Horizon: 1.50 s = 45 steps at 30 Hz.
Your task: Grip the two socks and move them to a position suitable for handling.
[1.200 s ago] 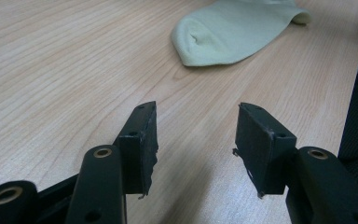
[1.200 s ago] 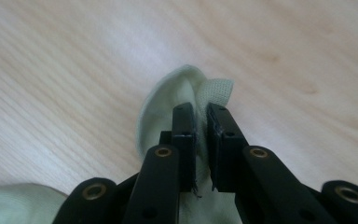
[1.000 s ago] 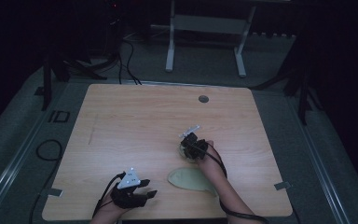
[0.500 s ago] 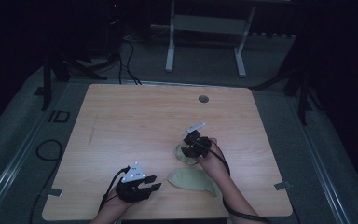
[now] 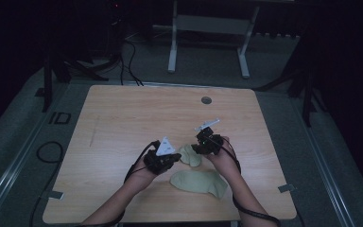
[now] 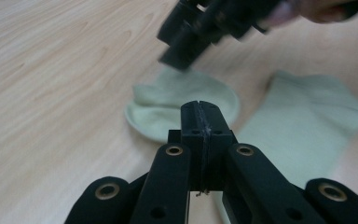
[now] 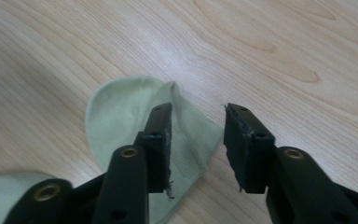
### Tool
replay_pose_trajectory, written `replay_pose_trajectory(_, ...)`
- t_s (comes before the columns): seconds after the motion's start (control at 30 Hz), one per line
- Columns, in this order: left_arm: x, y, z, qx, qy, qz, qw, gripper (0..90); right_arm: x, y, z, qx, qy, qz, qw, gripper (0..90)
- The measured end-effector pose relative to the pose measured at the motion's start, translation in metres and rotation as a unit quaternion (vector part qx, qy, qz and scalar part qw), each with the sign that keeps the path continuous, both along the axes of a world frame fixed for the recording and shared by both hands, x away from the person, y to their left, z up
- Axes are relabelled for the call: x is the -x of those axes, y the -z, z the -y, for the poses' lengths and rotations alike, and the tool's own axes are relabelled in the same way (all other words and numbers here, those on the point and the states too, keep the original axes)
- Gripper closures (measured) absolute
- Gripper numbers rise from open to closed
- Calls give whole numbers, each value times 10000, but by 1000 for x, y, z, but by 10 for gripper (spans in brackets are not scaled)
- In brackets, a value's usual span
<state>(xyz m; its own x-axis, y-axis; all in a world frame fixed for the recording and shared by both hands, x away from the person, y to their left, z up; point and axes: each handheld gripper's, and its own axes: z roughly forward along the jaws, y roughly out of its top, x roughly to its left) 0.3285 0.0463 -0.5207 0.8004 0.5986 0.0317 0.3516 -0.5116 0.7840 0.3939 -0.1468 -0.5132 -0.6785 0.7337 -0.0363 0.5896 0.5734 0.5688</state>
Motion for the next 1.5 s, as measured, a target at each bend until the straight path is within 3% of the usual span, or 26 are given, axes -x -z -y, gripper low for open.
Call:
replay_pose_trajectory(0.07, -5, 2, 4, -54, -7, -25, 10000, 894, 0, 1, 0, 2, -1, -15, 10000, 609)
replay_pose_trajectory(0.2, -25, 13, 18, -403, -30, -119, 9991, 894, -1, 9, 0, 52, -91, -101, 9999, 610)
replay_pose_trajectory(0.33, -37, 26, 23, -651, -16, -360, 9972, 893, -2, 16, 0, 250, -141, -80, 9996, 615)
replay_pose_trajectory(0.43, -40, 35, 26, -904, -56, -419, 9950, 893, -3, 24, 2, 281, -195, -220, 9992, 656)
replay_pose_trajectory(0.53, -41, 37, 23, -768, -90, -465, 9959, 893, -3, 25, 4, 145, -222, -325, 9991, 749)
replay_pose_trajectory(0.67, -40, 37, 24, -790, -77, -408, 9960, 894, 0, 18, 4, 253, -251, -280, 9990, 853)
replay_pose_trajectory(0.97, -40, 38, 23, -736, -99, -423, 9963, 894, 12, -18, 28, -37, -27, 241, 9997, 866)
replay_pose_trajectory(1.1, -41, 37, 23, -758, -64, -463, 9960, 894, 13, -25, 48, -102, 173, 268, 9994, 865)
replay_pose_trajectory(1.23, -42, 36, 23, -793, -25, -463, 9958, 894, 11, -19, 67, -75, 389, 199, 9990, 865)
replay_pose_trajectory(1.5, -42, 36, 24, -854, -5, -483, 9952, 893, 2, 13, 88, 211, 784, -30, 9967, 862)
